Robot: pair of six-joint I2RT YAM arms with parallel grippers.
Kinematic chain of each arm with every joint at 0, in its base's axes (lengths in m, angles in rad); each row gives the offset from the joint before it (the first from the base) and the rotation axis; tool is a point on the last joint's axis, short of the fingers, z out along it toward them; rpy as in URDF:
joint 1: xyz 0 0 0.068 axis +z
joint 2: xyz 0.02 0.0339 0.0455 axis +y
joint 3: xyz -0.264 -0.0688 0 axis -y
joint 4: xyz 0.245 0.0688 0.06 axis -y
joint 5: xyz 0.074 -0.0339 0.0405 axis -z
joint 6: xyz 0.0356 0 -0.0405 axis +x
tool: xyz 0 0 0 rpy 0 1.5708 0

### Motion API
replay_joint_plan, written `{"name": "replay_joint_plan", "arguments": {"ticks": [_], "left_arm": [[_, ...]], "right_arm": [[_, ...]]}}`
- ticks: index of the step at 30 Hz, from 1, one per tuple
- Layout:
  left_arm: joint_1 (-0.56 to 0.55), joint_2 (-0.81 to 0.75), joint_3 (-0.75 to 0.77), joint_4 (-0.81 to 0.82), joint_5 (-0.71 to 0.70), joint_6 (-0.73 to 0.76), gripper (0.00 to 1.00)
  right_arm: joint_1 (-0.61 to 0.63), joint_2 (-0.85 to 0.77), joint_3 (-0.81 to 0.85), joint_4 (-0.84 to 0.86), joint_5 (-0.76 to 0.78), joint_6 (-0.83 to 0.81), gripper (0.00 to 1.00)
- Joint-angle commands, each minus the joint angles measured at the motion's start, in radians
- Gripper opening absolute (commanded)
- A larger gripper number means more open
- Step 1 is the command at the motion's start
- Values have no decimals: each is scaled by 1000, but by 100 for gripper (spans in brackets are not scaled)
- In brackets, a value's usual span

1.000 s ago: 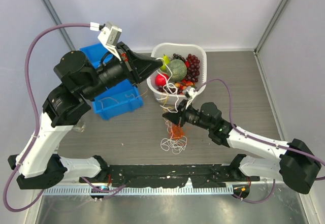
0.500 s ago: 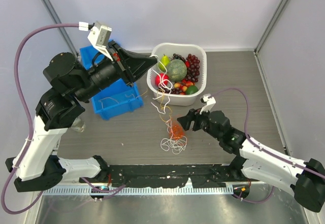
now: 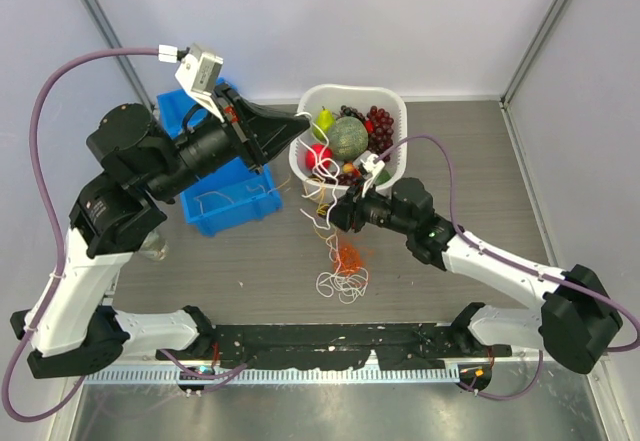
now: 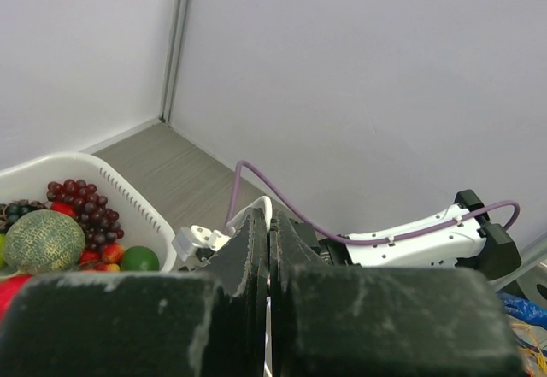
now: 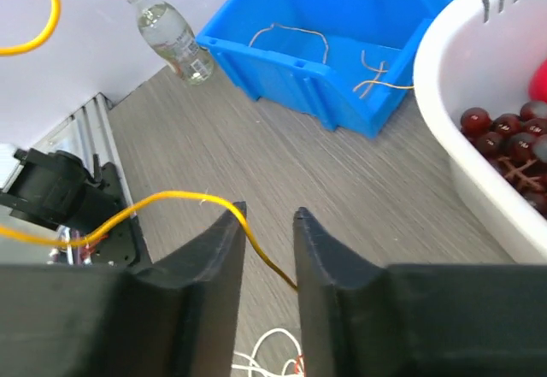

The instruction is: Untangle the cables

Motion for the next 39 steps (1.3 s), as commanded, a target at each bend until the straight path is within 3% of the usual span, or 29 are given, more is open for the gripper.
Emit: {"name": "replay_joint_plan", "arguments": {"ticks": [1,2,5,10,11,14,19,23,31,39], "left_arm": [[-3,-30,24,7,-3,6,0],[-1,-34,22,8,-10,10,0],[-3,-43,7,10,-33,32,0],[-3,-59,-5,-3,-70,55,0],[-3,-66,-13,-1,-81,59,0],[-3,-76,-32,3,-110,69,0],[-3,-73,-35,-3,-98,66,0],[-1,-77,-33,-1,-116,60,0],[-3,-114,91,26,-306,119,0],[-3,-85,148,-19,-374,141,0]], "right_arm": [[1,1,-19,161,-59,71,6],[1,-2,-33,168,-39,105,1],[-1,-47,-138,149,78,166,1],[-7,-166,-249,-239,579,327,1],[-24,-194,-267,-287,606,353,1],[-77,-238,-300,-454,611,419,1],[-79,-275,-265,-577,593,389,0],[-84,-260,-222,-697,743,442,1],[-252,-257,-301,-639,637,521,1],[-289,-335,-309,-630,636,505,1]]}}
